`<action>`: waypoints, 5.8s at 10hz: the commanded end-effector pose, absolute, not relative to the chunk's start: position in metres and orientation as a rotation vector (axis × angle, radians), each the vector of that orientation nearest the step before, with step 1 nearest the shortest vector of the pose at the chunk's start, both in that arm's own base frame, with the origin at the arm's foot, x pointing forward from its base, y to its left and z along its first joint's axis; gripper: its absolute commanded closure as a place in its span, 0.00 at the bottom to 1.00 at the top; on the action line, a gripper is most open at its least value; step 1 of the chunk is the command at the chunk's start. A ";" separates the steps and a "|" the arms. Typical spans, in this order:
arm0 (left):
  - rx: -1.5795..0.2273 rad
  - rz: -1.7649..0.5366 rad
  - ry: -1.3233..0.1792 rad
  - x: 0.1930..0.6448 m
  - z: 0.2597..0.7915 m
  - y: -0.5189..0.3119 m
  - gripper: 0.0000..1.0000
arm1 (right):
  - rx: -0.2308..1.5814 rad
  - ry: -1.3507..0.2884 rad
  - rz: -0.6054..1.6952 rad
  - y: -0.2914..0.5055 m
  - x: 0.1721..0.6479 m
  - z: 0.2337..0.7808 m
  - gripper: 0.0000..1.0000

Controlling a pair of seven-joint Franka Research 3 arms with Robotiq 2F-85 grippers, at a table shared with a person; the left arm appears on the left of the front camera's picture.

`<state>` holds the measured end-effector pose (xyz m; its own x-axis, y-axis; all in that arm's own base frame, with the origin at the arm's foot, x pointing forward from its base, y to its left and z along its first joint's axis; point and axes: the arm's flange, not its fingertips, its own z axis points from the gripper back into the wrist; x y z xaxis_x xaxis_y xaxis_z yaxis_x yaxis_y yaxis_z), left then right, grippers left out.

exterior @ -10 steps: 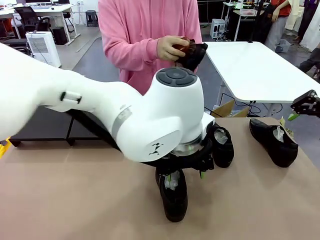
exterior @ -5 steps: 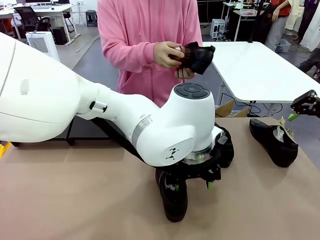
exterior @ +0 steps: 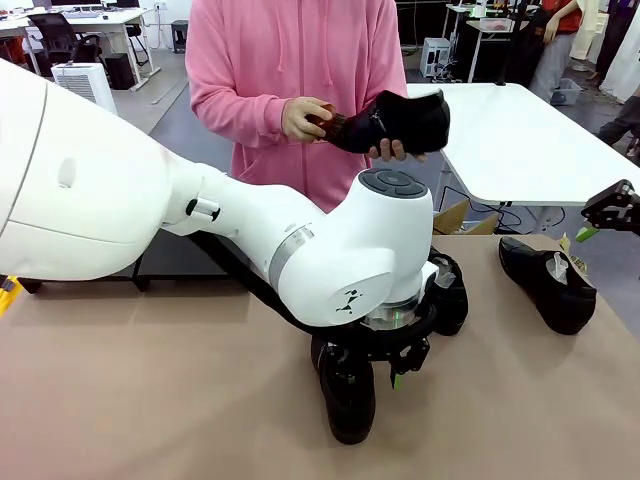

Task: Organize the shoes by placing them on the stand.
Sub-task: Place the Shoe from the middle of the table onto the Shoes Stand, then pick up one Shoe and place it in the middle of the table.

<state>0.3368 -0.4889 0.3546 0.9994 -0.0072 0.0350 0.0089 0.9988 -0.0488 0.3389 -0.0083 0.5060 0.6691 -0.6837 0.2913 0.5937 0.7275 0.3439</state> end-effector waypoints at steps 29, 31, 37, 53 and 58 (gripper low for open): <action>0.222 -0.053 -0.607 0.526 0.452 -0.170 1.00 | 0.246 -0.433 -0.713 -0.008 0.342 0.506 0.00; 0.217 -0.011 -0.595 0.535 0.440 -0.170 1.00 | 0.246 -0.433 -0.713 -0.008 0.342 0.506 0.00; 0.223 -0.003 -0.588 0.543 0.432 -0.171 0.67 | 0.246 -0.433 -0.713 -0.008 0.342 0.506 0.00; 0.201 -0.005 -0.569 0.539 0.437 -0.173 0.00 | 0.246 -0.433 -0.713 -0.008 0.342 0.506 0.00; -0.051 -0.026 -0.355 0.460 0.512 -0.229 0.00 | 0.232 -0.328 -0.591 -0.012 0.300 0.538 0.00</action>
<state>0.4655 -0.2477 0.5017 0.9089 -0.0386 0.4151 0.0483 0.9988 -0.0128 0.3187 -0.0098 0.5187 0.7330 -0.6258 0.2666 0.5482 0.7755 0.3132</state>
